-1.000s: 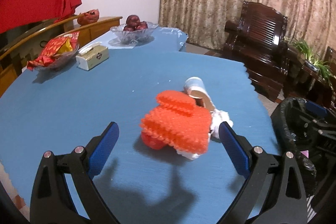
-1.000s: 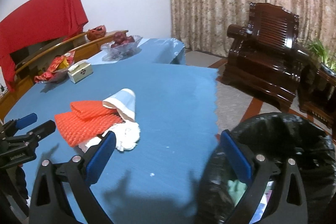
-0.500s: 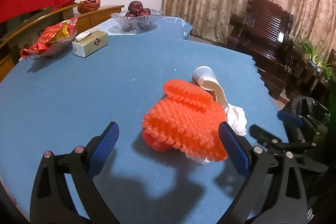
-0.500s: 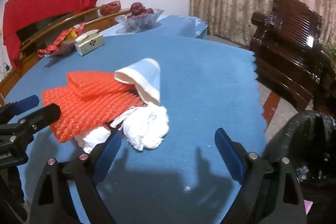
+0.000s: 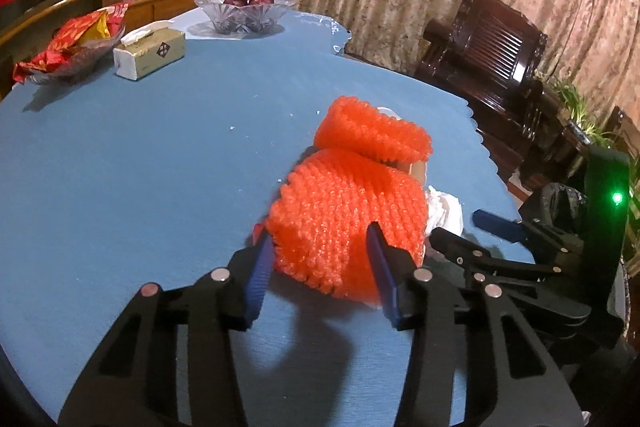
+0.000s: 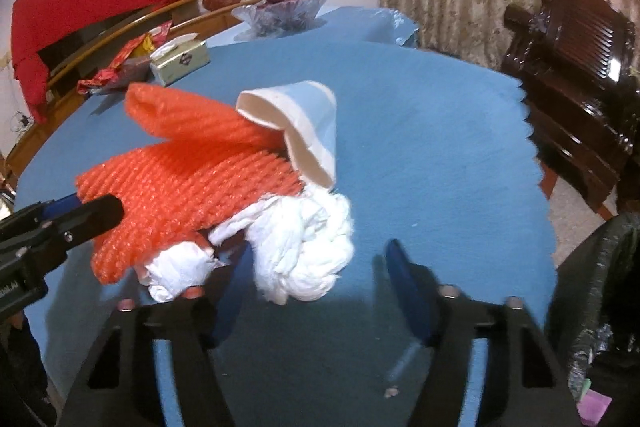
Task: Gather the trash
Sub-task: 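Grasp an orange mesh net with the left tool while the right tool grasps the white tissue, then carry the orange net and white tissue over the bin and open both tools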
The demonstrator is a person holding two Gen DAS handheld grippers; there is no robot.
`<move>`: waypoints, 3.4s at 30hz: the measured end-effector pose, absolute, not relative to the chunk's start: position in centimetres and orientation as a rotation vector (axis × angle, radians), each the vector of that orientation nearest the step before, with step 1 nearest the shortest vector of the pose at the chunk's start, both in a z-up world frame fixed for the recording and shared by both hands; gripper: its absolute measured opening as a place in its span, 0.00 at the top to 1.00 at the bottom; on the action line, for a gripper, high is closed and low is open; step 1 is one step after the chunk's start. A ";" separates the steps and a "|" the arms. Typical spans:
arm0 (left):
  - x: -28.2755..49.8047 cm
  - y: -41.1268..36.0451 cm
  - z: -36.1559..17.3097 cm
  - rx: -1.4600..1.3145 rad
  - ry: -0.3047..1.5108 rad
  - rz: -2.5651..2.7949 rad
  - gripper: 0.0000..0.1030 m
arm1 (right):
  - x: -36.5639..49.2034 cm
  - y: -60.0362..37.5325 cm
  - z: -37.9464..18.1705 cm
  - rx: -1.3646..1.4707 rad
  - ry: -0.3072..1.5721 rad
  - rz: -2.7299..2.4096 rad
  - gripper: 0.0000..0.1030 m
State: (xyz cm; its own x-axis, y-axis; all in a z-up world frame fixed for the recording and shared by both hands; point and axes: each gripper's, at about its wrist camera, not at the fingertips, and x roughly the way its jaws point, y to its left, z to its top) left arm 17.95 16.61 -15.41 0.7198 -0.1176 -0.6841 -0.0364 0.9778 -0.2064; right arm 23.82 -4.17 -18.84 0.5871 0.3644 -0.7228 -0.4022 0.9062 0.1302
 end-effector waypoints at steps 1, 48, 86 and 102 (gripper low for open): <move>17.9 16.7 -15.4 -0.213 0.767 -0.045 0.59 | 23.9 -4.1 -18.9 -0.044 0.840 0.465 0.54; 10.2 11.2 -7.8 -0.176 0.589 -0.132 0.88 | 15.5 -11.8 -10.0 0.023 0.683 0.399 0.66; 9.9 -0.6 -5.8 -0.074 0.567 -0.328 0.88 | 8.7 -24.2 -4.7 0.108 0.563 0.198 0.66; 13.1 -9.2 -6.2 -0.018 0.587 -0.478 0.88 | 9.3 -31.8 -6.8 0.111 0.596 0.020 0.66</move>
